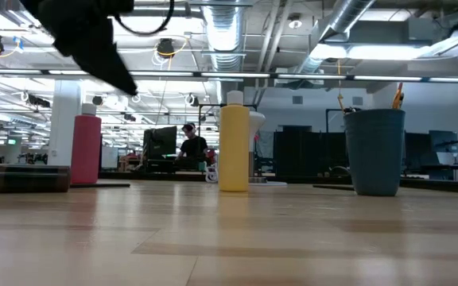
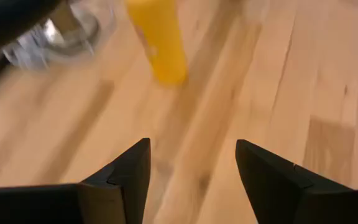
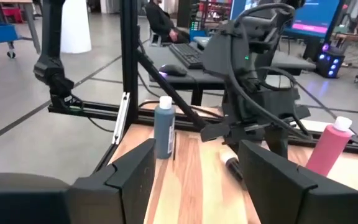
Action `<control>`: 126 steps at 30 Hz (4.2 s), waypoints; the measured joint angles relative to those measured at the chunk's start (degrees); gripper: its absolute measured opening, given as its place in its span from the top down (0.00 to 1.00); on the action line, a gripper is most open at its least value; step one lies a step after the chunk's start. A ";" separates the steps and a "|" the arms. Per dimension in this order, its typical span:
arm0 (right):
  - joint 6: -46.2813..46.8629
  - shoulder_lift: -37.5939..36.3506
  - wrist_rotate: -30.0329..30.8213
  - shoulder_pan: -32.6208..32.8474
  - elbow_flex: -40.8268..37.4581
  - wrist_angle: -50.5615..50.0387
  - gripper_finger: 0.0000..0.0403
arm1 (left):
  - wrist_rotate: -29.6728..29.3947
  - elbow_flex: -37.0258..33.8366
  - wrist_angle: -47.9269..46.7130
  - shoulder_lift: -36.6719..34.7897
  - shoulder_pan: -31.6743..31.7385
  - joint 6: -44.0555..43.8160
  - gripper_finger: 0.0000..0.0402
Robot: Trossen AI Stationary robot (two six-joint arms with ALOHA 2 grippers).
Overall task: Pick & Place Paint Supplies
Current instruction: Put the small brown paint bottle into the transparent bin
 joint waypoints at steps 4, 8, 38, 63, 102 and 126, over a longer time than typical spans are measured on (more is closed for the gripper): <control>0.29 0.01 -0.07 0.81 0.78 -2.52 0.45 | 5.72 0.00 -2.55 0.00 1.03 0.45 0.53; 1.59 0.01 -0.11 2.38 1.74 -6.19 0.45 | 10.38 0.00 -2.92 -0.11 1.93 7.51 0.54; 1.74 -0.04 -0.09 6.61 4.30 -10.97 0.45 | 35.86 -8.83 -29.14 -4.15 5.30 -11.34 0.37; 1.76 -0.04 -0.09 6.17 4.30 -10.90 0.45 | 34.75 -18.32 -12.87 -4.09 4.61 -13.61 0.39; 8.56 21.67 -16.08 -8.88 17.30 -16.27 0.48 | 49.41 -5.63 12.44 -4.09 -0.64 -5.05 0.76; 10.20 31.85 -22.47 -12.61 26.94 -10.73 0.43 | 46.40 -5.44 16.79 -4.07 -1.29 -2.07 0.76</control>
